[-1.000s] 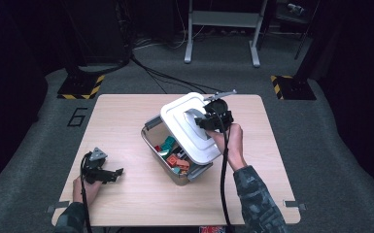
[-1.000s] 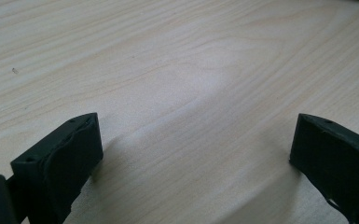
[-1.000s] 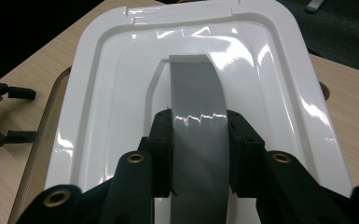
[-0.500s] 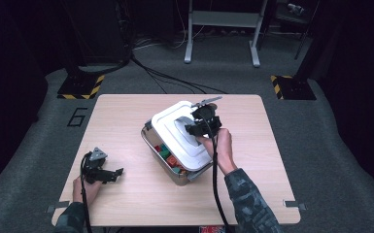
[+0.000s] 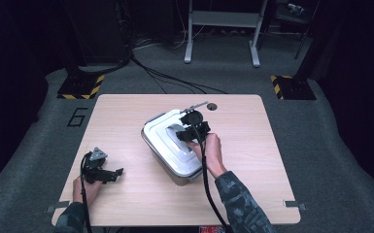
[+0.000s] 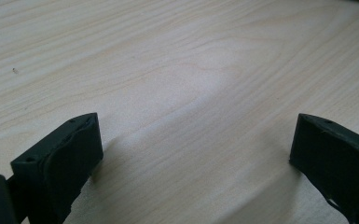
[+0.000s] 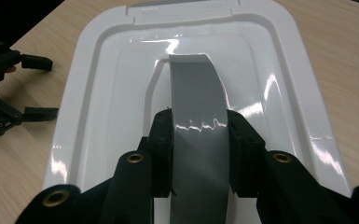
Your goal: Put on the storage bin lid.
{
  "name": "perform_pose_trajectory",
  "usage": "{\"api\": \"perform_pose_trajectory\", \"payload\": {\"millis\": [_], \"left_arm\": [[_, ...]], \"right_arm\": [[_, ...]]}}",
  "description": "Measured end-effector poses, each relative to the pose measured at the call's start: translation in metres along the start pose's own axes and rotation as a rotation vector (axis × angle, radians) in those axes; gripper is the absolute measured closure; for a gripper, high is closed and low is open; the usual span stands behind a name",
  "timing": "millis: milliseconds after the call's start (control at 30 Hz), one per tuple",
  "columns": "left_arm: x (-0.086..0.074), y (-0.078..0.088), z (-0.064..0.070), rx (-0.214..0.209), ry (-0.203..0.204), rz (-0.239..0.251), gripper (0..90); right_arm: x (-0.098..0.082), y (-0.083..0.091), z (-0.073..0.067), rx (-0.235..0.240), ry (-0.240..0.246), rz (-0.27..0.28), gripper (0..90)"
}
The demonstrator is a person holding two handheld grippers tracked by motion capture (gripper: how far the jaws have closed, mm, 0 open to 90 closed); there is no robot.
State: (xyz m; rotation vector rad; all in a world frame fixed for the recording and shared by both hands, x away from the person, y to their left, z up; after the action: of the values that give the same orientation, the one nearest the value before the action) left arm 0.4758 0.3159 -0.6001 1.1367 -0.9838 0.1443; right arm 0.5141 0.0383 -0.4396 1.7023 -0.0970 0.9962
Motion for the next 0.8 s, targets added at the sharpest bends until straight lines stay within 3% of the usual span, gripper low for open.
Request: {"api": "perform_pose_trajectory", "payload": {"millis": [267,367,633,800], "left_arm": [[0.0,0.0,0.0,0.0,0.0,0.0,2.0],[0.0,0.0,0.0,0.0,0.0,0.0,2.0],[0.0,0.0,0.0,0.0,-0.001,0.0,2.0],[0.0,0.0,0.0,0.001,0.001,0.0,2.0]], "right_arm": [[0.001,-0.007,-0.008,0.01,0.007,-0.006,66.4],[0.0,-0.009,-0.011,-0.008,0.021,-0.007,66.3],[-0.004,-0.01,-0.01,0.023,-0.015,0.013,66.0],[-0.009,-0.014,-0.01,0.028,-0.008,0.011,65.6]]}}
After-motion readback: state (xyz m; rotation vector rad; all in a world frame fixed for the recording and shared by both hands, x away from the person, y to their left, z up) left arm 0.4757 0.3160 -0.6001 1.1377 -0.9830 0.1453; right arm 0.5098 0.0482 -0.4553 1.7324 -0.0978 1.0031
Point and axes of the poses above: each handheld gripper's, and its own axes: y roughly backward along the jaws, x roughly out of its top, z roughly to its right, the point moved 10 cm from there along -y, roughly forward along the jaws, and after that the axes turned 5 degrees about -x, right-handed, at the moved point
